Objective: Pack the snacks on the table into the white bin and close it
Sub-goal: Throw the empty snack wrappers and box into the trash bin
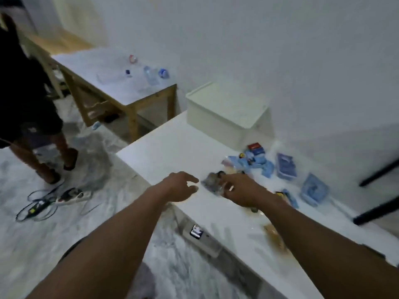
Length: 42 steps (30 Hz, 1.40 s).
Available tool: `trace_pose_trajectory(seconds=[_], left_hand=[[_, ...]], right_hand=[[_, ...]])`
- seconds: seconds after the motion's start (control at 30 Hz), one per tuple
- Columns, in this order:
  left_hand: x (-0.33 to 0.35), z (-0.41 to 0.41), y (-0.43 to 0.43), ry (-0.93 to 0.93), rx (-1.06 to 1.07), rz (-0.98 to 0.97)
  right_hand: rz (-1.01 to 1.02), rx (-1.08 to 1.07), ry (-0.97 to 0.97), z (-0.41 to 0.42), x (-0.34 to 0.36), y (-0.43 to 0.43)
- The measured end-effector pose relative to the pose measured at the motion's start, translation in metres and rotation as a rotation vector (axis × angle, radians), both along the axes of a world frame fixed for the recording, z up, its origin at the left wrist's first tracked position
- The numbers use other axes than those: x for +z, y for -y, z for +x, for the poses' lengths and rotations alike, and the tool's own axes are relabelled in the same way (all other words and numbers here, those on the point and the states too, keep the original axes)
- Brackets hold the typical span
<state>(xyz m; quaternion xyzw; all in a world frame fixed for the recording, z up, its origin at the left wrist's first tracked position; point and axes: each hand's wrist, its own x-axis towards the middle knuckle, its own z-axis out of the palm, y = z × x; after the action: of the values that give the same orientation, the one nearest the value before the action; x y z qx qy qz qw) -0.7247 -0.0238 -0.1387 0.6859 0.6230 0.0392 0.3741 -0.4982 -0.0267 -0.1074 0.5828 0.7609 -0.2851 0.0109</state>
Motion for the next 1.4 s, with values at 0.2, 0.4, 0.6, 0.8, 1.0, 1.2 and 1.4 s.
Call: trace_pose_trajectory(seconds=[0.2,0.4,0.6,0.8,1.0,1.2,1.4], left_hand=[[0.043,0.198,-0.006,0.0,-0.428,0.144],[0.049,0.331,0.016,0.014,-0.735,0.132],[0.016,0.418,0.046,0.089,-0.907,0.163],[-0.028,0.486,0.079,0.015,-1.073,0.132],[-0.074,0.563,0.089,-0.029,-1.074,0.062],[-0.134,0.627,0.093,-0.172,-0.965,0.105],[-0.167,0.647,0.092,-0.238,-0.896,0.032]], right_hand=[[0.065,-0.372,0.021,0.178,0.043,0.061],[0.098,-0.801,-0.04,0.295,0.052,0.149],[0.046,-1.024,0.01,0.358,0.019,0.238],[0.026,-1.264,-0.083,0.396,-0.027,0.298],[-0.003,-1.316,-0.125,0.47,-0.089,0.298],[-0.103,-1.122,-0.063,0.553,-0.166,0.255],[-0.237,-0.934,0.04,0.586,-0.208,0.223]])
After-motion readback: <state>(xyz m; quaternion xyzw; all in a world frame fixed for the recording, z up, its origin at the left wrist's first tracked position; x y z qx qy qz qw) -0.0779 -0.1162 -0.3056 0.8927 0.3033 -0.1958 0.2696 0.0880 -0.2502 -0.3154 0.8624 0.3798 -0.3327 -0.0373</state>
